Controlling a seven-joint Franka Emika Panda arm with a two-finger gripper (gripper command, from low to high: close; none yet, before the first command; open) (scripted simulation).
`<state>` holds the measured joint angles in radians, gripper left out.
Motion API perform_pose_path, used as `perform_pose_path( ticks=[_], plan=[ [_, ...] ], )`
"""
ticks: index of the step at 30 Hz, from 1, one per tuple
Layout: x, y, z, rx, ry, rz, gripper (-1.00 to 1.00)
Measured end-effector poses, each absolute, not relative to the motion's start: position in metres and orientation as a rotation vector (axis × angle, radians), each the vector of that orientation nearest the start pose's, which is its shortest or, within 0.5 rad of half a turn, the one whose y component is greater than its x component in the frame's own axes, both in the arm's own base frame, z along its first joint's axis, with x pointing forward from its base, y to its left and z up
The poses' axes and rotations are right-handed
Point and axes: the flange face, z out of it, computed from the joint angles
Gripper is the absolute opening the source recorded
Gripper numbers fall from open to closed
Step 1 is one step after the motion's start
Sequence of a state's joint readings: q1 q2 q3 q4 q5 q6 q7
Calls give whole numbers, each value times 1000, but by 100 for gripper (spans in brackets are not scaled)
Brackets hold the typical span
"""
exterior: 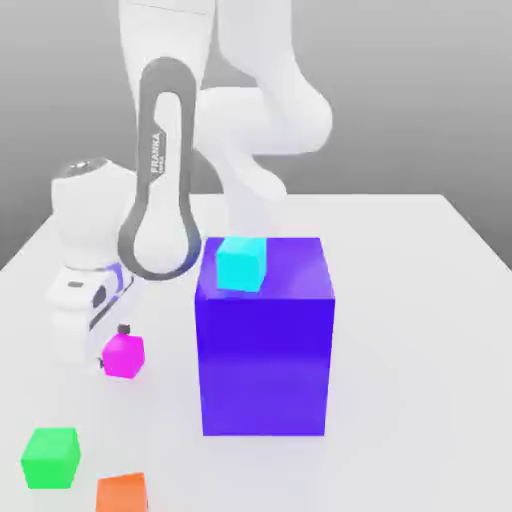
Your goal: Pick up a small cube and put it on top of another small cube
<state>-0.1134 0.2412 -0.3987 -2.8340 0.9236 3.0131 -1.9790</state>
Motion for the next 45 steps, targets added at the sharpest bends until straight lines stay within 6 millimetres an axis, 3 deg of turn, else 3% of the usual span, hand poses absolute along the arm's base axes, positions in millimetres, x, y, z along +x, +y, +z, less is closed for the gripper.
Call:
perform_pose_path(
  ticks=[5,6,13,29,45],
  plan=[
    [238,-212,127,-3021,-863,-5,0],
    [237,-210,124,-3021,-862,-3,-100],
    [237,-210,124,-3021,-862,-3,-100],
    [247,-228,163,-3010,-863,-25,-100],
    [239,-215,189,-3015,-856,-2,-100]
  ],
)
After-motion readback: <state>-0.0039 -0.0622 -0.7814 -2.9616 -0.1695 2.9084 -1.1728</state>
